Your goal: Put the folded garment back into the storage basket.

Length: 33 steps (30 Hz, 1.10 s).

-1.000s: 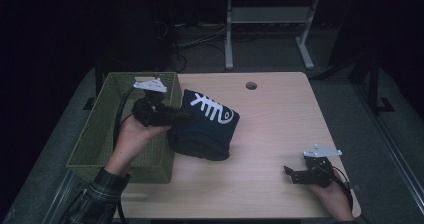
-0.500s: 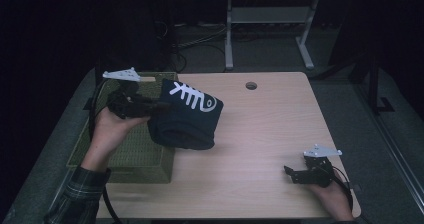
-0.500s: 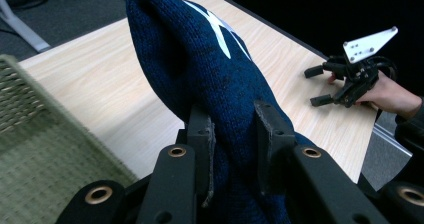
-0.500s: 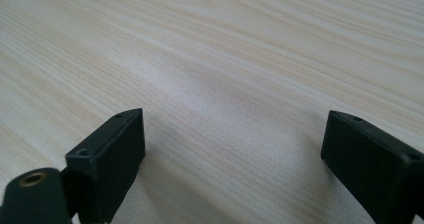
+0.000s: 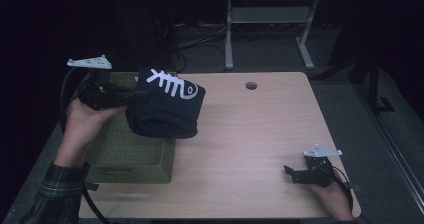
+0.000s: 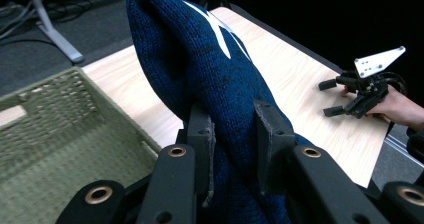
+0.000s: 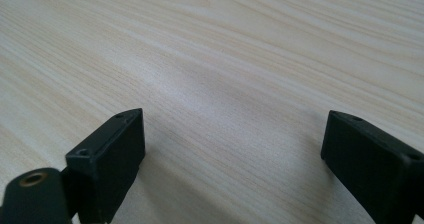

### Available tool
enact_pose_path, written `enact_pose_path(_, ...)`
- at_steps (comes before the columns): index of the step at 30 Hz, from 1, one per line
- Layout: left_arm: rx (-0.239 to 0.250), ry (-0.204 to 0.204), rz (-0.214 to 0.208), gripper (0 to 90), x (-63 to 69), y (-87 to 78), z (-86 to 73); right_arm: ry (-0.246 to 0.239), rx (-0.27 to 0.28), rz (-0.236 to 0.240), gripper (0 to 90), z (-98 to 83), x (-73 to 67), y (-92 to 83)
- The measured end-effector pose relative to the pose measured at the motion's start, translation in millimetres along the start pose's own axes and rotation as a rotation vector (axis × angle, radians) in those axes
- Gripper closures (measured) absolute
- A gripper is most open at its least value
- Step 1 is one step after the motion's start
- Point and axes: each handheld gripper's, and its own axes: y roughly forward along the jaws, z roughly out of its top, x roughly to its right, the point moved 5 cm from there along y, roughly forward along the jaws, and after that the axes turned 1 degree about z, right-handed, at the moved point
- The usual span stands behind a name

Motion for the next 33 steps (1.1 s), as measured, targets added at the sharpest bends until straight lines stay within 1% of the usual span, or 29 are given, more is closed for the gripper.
enact_pose_path(6, 0.015, -0.007, 0.022, 72.4, -8.9, -16.9, 0.8, 0.0, 0.0, -0.002, 10.2, 0.0, 0.3, 0.0)
enact_pose_path(13, 0.042, -0.04, 0.05, 72.5, -22.4, -35.7, -2.9, 0.001, 0.001, -0.004, 10.2, 0.0, 0.4, 0.1)
enact_pose_path(19, 0.036, -0.075, 0.068, 72.5, -33.8, -40.8, -15.9, 0.002, 0.001, -0.004, 10.2, 0.0, 0.6, 0.1)
enact_pose_path(23, 0.034, -0.084, 0.076, 72.4, -37.8, -42.5, -22.0, 0.003, 0.001, -0.006, 10.2, 0.1, 0.7, 0.1)
enact_pose_path(24, 0.033, -0.094, 0.083, 72.4, -40.6, -44.3, -26.6, 0.003, 0.001, -0.006, 10.2, 0.1, 0.7, 0.1)
enact_pose_path(26, 0.031, -0.101, 0.09, 72.4, -43.5, -46.0, -30.3, 0.004, 0.001, -0.006, 10.2, 0.1, 0.7, 0.1)
enact_pose_path(27, 0.031, -0.101, 0.09, 72.4, -43.5, -46.0, -30.3, 0.002, 0.002, -0.006, 10.2, 0.1, 0.8, 0.2)
enact_pose_path(30, 0.022, -0.118, 0.112, 72.4, -50.7, -49.6, -40.2, 0.004, 0.001, -0.007, 10.2, 0.0, 0.8, 0.2)
enact_pose_path(33, 0.012, -0.126, 0.122, 72.4, -54.2, -49.8, -46.6, 0.006, 0.0, -0.009, 10.2, 0.0, 0.8, 0.2)
